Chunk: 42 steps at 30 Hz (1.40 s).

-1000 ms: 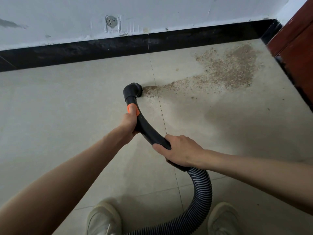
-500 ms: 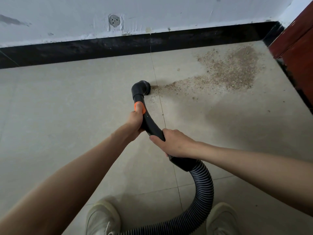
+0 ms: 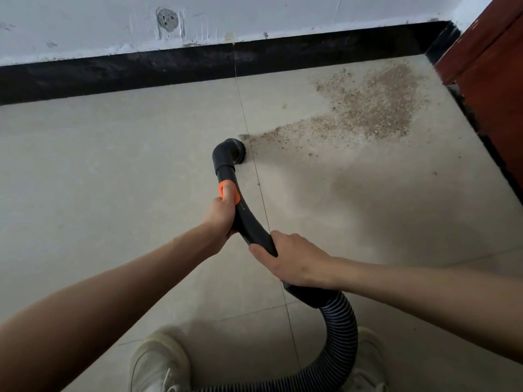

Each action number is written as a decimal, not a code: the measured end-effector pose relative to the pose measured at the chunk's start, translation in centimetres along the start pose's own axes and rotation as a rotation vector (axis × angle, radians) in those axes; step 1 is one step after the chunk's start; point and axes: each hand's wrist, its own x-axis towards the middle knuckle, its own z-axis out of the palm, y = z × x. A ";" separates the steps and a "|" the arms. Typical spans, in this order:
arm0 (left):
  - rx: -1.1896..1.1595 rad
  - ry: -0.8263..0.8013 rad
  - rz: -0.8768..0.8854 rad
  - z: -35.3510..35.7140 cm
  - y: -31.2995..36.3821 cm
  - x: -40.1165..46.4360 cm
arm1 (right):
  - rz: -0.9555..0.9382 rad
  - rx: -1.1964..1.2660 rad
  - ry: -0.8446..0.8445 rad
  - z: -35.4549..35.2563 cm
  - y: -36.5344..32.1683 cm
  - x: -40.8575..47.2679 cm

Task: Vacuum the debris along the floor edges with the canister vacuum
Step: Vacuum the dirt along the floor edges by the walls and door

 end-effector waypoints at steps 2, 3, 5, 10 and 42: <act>-0.020 0.011 -0.008 -0.1 -0.2 -0.3 | -0.009 -0.004 0.003 0.1 0.0 -0.1; -0.032 0.020 -0.005 -0.2 0.0 -0.3 | -0.017 -0.004 0.010 0.0 -0.1 0.0; -0.060 0.049 0.015 -0.4 0.7 -0.3 | -0.038 0.001 0.030 -0.4 -0.6 0.3; -0.146 0.071 0.073 -1.2 2.3 -0.3 | -0.070 0.025 0.058 -1.3 -1.5 0.4; -0.221 0.017 -0.119 0.8 -1.1 -3.0 | 0.028 0.131 -0.072 -0.5 -0.6 -4.1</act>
